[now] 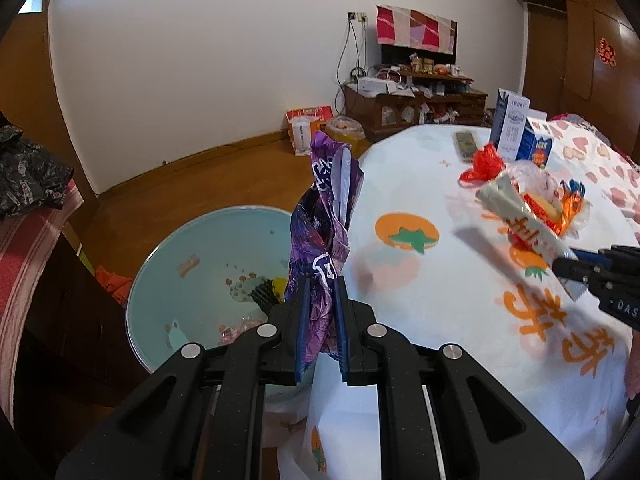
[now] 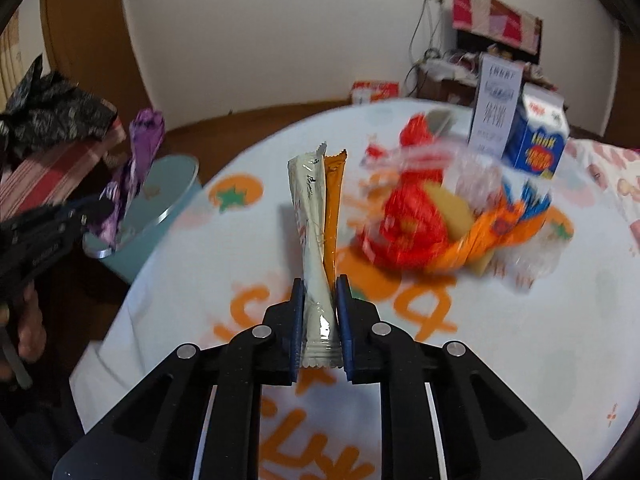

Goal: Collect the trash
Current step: 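Carry both wrappers over the blue bin and open both grippers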

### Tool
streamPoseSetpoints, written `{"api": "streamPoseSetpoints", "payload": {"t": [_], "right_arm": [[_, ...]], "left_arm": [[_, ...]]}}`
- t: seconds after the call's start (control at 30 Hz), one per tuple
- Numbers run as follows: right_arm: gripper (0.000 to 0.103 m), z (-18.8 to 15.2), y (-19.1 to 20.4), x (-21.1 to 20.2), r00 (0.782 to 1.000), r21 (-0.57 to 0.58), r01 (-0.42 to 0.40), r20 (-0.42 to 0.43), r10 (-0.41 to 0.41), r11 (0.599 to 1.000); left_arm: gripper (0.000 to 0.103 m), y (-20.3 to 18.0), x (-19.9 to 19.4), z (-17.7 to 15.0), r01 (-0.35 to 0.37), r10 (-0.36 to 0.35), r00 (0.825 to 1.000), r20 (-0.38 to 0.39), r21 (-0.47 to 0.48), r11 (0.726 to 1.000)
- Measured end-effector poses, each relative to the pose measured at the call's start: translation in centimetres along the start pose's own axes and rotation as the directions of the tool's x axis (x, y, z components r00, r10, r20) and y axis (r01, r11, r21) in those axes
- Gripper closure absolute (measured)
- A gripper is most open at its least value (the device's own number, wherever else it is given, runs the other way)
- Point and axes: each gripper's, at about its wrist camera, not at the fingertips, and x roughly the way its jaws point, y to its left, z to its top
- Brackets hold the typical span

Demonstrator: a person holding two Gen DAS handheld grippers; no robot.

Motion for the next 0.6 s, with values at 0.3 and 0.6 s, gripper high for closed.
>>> {"api": "streamPoseSetpoints", "payload": {"t": [0.3, 0.6], "right_arm": [[0.086, 3.2, 0.8, 1.1, 0.993, -0.009, 0.037, 0.108, -0.036, 0.999], [0.086, 4.7, 3.0, 1.9, 0.987, -0.048, 0.035, 0.16, -0.027, 0.998]], "left_arm": [[0.091, 0.3, -0.6, 1.1, -0.015, 0.015, 0.999, 0.033, -0.013, 1.0], [0.091, 2.4, -0.7, 1.4, -0.049, 0.051, 0.998, 0.042, -0.054, 0.997]]}}
